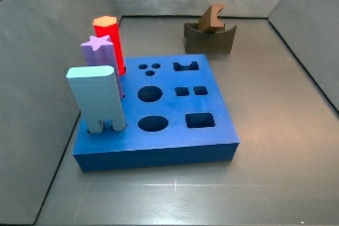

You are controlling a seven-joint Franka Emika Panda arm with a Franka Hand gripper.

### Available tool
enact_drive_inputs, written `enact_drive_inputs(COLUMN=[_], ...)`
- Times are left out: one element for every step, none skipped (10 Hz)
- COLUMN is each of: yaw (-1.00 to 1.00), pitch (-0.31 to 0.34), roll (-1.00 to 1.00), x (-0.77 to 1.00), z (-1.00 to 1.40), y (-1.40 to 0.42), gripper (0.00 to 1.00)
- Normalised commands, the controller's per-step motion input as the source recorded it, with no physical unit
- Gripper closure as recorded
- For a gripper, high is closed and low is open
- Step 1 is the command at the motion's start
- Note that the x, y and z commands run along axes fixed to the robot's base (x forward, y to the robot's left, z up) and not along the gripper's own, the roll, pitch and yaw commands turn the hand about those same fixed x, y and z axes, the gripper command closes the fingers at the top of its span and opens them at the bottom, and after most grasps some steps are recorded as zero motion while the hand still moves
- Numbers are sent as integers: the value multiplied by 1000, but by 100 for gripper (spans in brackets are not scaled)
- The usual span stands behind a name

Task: Pick up the arch object. Move up. Place the arch object on the fixture. Regrasp the arch object. Rotate the arch object. Move to above the board. Insert the arch object.
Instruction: Regrasp the arch object.

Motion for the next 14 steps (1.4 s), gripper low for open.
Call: enact_drive_inputs(yaw=[45, 45, 46, 46, 47, 48, 49, 51, 52, 56, 58, 63, 68, 74], pitch=[52, 49, 48, 45, 43, 42, 43, 50, 55, 65, 72, 85, 98, 113], roll=[1000, 1000, 1000, 1000, 1000, 1000, 1000, 1000, 1000, 1000, 1000, 1000, 1000, 1000], x=[-4, -7, -6, -2, 6, 11, 13, 12, 17, 29, 47, 66, 78, 91], z=[23, 12, 5, 9, 4, 5, 8, 9, 9, 3, -3, -7, -3, -5], y=[-41, -31, -25, -23, -20, -20, -19, -19, -20, -22, -26, -30, -33, -35], gripper=[0, 0, 0, 0, 0, 0, 0, 0, 0, 0, 0, 0, 0, 0])
